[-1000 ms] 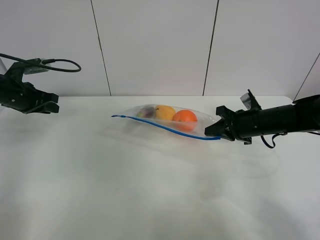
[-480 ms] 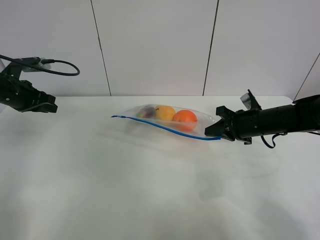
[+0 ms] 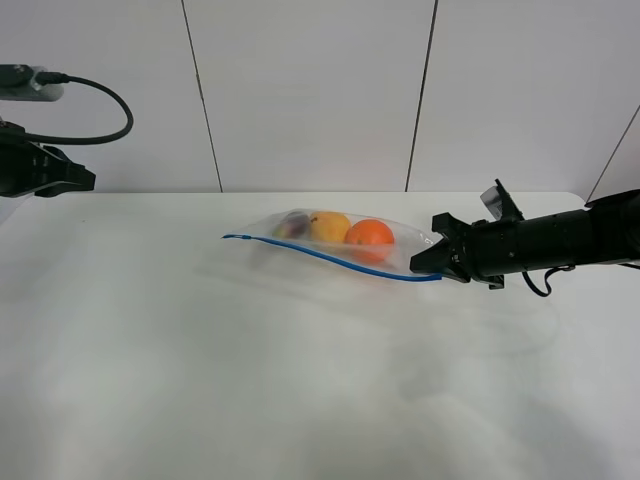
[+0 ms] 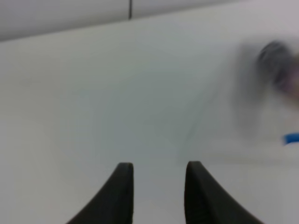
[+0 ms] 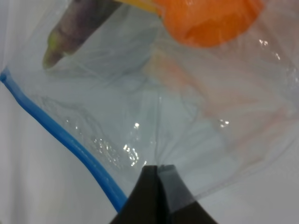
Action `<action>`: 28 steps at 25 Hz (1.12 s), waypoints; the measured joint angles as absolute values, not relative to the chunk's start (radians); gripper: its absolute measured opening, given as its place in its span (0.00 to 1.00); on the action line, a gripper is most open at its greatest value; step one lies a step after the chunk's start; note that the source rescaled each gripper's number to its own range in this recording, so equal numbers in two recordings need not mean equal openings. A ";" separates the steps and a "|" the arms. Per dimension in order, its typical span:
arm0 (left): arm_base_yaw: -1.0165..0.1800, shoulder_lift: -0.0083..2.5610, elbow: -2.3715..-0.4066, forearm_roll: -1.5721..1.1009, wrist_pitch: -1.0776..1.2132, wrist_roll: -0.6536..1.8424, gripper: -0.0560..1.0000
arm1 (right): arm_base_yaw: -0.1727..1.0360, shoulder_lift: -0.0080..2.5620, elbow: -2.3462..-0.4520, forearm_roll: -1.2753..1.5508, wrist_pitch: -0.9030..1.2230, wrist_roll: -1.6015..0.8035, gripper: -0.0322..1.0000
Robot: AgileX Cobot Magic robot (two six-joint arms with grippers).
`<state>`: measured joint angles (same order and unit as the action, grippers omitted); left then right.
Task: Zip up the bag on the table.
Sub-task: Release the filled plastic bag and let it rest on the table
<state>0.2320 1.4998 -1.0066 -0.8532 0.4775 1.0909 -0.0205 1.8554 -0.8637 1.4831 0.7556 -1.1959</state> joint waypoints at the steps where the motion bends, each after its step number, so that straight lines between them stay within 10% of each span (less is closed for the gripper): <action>1: 0.234 1.480 -0.979 -0.911 0.470 1.134 0.79 | -0.020 1.855 -0.864 1.479 0.756 -1.196 0.03; 28: 0.219 0.988 -0.849 -1.205 0.487 1.404 0.79 | -0.020 1.855 -0.864 1.465 0.766 -1.199 0.03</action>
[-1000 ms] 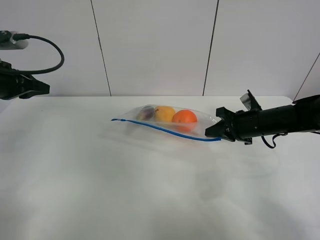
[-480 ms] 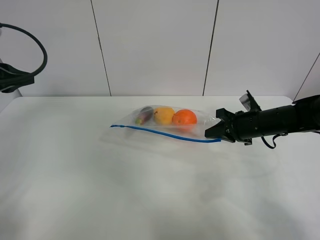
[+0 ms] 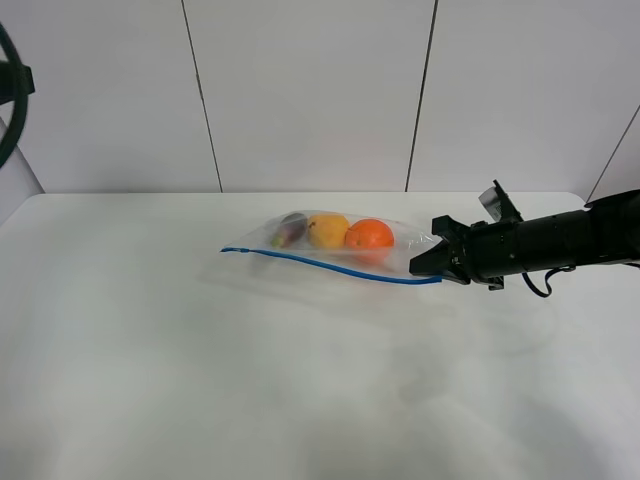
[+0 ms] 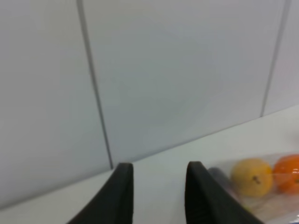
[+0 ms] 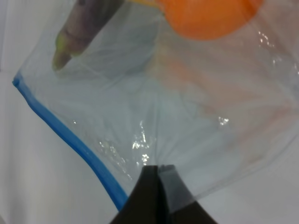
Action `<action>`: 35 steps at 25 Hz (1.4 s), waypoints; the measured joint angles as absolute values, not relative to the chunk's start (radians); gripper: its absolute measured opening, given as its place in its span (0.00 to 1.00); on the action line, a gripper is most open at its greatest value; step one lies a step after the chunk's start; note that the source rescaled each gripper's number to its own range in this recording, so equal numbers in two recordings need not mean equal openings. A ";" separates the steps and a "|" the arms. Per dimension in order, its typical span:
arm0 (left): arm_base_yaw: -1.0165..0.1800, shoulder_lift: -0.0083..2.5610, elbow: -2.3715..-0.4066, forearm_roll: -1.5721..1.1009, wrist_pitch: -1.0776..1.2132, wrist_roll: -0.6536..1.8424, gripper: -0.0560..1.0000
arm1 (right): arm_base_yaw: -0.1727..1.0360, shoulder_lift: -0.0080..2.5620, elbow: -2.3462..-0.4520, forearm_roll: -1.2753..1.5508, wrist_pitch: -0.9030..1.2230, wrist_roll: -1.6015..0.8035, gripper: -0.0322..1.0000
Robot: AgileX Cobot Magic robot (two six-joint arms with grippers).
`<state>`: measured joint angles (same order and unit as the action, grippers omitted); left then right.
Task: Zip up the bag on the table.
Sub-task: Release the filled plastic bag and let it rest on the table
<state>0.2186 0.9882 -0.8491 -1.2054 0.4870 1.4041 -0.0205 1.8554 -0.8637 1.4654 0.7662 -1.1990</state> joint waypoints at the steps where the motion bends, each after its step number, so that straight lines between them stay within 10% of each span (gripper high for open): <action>1: 0.184 0.933 -0.849 -1.167 0.489 1.380 0.79 | -0.020 1.855 -0.864 1.465 0.766 -1.199 0.03; 19: 0.049 0.359 -0.833 -0.093 0.828 0.352 0.79 | -0.020 1.855 -0.864 1.467 0.767 -1.199 0.03; 35: 0.049 0.022 -0.774 -0.074 1.155 0.128 0.79 | -0.020 1.855 -0.864 1.478 0.767 -1.199 0.03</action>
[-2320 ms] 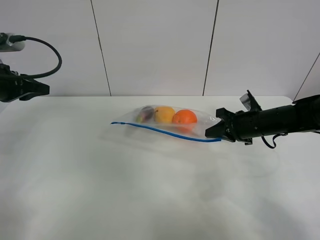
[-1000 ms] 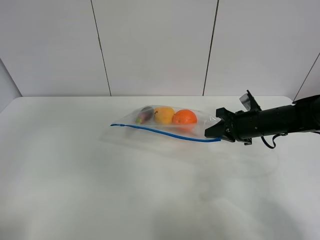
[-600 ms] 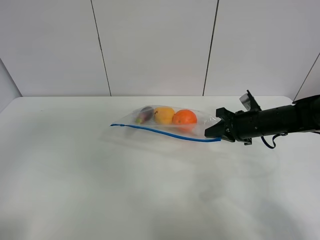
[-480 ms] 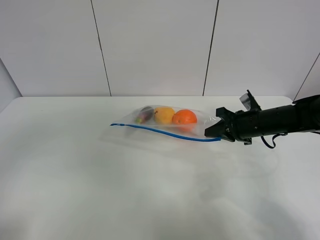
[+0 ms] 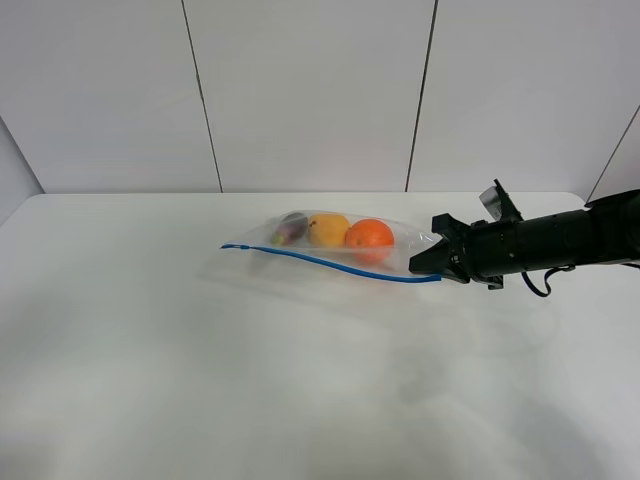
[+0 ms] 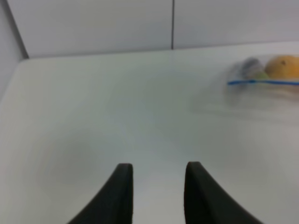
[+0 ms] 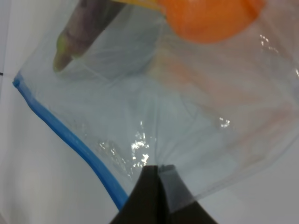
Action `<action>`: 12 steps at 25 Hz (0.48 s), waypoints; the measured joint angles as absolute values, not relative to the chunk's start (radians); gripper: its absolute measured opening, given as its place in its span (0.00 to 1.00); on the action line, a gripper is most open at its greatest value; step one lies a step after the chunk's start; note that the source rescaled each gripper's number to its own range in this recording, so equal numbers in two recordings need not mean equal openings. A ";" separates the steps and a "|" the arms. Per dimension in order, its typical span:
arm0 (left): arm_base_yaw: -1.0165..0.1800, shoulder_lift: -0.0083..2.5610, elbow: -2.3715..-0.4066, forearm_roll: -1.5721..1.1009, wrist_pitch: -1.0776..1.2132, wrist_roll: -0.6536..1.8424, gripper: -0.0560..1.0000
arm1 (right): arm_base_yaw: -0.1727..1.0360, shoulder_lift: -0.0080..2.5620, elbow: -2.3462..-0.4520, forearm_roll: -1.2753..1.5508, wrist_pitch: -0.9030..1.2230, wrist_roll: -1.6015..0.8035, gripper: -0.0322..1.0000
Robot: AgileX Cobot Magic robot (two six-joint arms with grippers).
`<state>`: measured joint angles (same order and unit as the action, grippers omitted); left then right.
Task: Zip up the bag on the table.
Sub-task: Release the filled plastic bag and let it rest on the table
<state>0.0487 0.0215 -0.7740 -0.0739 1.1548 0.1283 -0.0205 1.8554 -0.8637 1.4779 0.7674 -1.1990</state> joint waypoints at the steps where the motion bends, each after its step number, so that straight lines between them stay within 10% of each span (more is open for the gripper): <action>1: 0.047 0.006 -0.758 -0.084 1.166 0.126 0.79 | -0.020 1.855 -0.864 1.475 0.767 -1.199 0.03; 12: 0.046 -0.005 -0.701 -0.103 1.220 0.108 0.79 | -0.020 1.855 -0.864 1.457 0.767 -1.199 0.03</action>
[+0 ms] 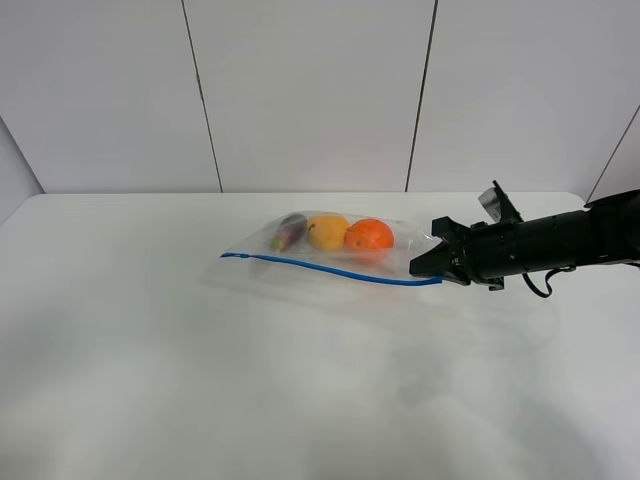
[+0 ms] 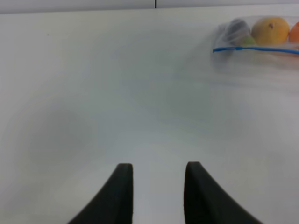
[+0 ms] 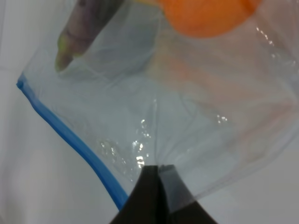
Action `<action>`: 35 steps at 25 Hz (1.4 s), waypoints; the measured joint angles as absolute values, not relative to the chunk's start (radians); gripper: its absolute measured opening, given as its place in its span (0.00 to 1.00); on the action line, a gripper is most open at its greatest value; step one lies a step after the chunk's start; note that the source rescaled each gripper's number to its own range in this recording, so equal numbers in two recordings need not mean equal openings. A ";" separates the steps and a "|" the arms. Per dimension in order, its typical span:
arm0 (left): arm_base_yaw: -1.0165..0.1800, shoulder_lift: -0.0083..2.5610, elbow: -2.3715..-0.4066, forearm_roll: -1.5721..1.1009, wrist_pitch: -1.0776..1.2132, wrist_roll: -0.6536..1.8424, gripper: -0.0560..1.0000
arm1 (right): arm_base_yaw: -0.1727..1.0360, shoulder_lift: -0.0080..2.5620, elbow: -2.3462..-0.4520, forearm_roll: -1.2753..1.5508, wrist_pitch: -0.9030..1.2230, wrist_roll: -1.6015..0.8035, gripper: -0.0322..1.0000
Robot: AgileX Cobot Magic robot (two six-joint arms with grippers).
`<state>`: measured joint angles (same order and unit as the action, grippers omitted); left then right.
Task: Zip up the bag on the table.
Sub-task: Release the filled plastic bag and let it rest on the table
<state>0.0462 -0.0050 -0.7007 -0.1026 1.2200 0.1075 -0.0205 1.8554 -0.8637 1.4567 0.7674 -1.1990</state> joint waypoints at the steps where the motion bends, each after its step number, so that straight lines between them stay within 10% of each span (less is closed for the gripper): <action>1: 0.046 -0.005 -0.691 -0.103 1.220 0.108 0.79 | -0.020 1.855 -0.864 1.457 0.767 -1.199 0.03; 28: 0.046 -0.006 -0.564 -0.101 1.182 0.096 0.79 | -0.020 1.855 -0.864 1.464 0.743 -1.199 0.05; 35: 0.046 -0.006 -0.564 -0.101 1.182 0.096 0.79 | -0.020 1.855 -0.864 1.464 0.743 -1.199 0.65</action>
<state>0.0462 -0.0062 -0.5636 -0.1014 1.1818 0.0959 -0.0205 1.8554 -0.8637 1.4643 0.7430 -1.1990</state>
